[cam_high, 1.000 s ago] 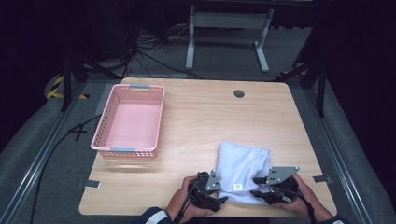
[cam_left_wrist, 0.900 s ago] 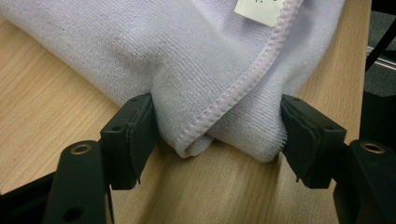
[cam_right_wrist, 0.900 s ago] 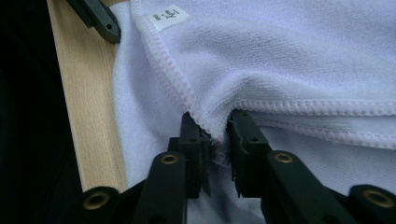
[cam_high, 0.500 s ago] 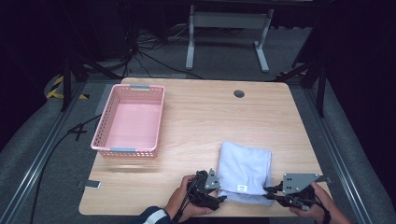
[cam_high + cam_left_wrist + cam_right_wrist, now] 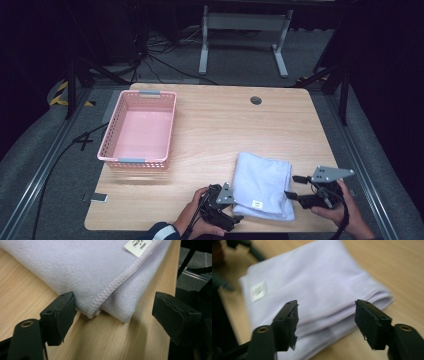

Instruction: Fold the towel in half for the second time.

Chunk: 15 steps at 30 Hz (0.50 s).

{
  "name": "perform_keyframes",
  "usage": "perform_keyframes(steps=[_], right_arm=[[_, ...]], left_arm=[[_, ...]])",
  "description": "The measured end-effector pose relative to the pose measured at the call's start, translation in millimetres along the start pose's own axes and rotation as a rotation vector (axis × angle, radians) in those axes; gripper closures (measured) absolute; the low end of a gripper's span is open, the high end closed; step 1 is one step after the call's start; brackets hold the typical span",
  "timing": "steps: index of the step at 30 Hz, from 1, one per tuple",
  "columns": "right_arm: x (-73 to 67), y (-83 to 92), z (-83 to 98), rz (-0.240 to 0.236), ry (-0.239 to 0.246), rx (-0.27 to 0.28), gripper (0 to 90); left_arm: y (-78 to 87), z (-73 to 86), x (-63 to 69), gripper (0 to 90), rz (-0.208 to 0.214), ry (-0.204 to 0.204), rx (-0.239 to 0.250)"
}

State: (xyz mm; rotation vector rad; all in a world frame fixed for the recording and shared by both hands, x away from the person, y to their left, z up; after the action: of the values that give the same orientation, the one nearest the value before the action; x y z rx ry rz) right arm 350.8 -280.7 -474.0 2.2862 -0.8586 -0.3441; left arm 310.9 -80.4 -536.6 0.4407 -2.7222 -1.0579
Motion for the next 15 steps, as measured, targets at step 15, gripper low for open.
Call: perform_keyframes(steps=[15], right_arm=[[65.3,-74.9,-0.8,0.07,-0.164,-0.099,10.0]], left_arm=[[-12.9,-0.8,-4.3,18.4,-0.057,-0.039,-0.039]])
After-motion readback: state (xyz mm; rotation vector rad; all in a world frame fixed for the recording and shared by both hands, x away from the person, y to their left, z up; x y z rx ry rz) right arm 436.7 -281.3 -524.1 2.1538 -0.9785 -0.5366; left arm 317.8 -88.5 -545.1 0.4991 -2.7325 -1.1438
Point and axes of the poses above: each handheld gripper's, and its own axes: y roughly backward along the jaws, z roughly out of its underside, x roughly to its right, the point moved 10 cm from there along -y, roughly forward along the jaws
